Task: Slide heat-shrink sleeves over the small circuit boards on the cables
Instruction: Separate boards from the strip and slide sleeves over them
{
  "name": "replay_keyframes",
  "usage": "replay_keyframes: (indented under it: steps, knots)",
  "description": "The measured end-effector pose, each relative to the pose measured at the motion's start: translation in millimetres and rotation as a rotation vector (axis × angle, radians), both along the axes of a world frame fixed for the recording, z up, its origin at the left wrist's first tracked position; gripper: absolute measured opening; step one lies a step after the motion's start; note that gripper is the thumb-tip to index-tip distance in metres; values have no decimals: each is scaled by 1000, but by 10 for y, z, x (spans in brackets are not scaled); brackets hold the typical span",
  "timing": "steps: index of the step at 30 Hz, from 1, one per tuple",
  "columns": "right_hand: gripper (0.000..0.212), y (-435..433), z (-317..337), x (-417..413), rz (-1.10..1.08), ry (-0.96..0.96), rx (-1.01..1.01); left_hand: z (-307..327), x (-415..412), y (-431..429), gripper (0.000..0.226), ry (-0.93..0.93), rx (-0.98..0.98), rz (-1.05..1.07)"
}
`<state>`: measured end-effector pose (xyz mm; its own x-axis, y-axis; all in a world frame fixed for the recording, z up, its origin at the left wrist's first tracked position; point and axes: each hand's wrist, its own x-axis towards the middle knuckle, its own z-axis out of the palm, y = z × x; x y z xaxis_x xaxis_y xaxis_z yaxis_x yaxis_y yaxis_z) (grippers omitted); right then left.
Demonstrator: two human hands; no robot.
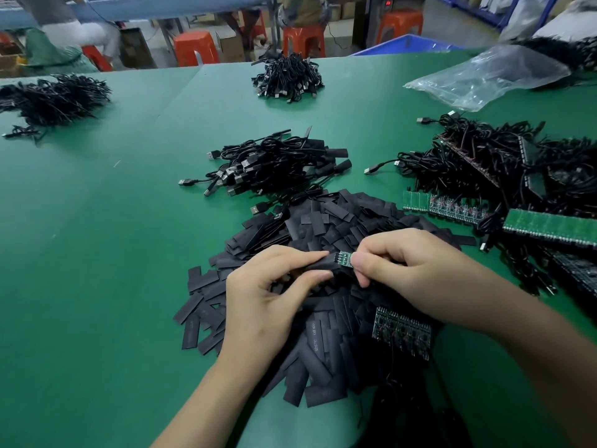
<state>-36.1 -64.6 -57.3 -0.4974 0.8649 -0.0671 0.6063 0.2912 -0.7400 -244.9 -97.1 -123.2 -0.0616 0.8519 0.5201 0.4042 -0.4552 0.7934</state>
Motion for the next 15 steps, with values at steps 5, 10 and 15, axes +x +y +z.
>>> replay_keyframes:
  steps: [5,10,15]
  knots:
    - [33,26,-16,18,-10,1,16,-7,9,-1,18,-36,-24,-12]
    - [34,25,-8,20,-24,-3,16,-23,-1,2,16,-41,-28,-9]
    - [36,-15,20,-23,-10,13,-29,-22,-19,14,17,-3,-4,-10]
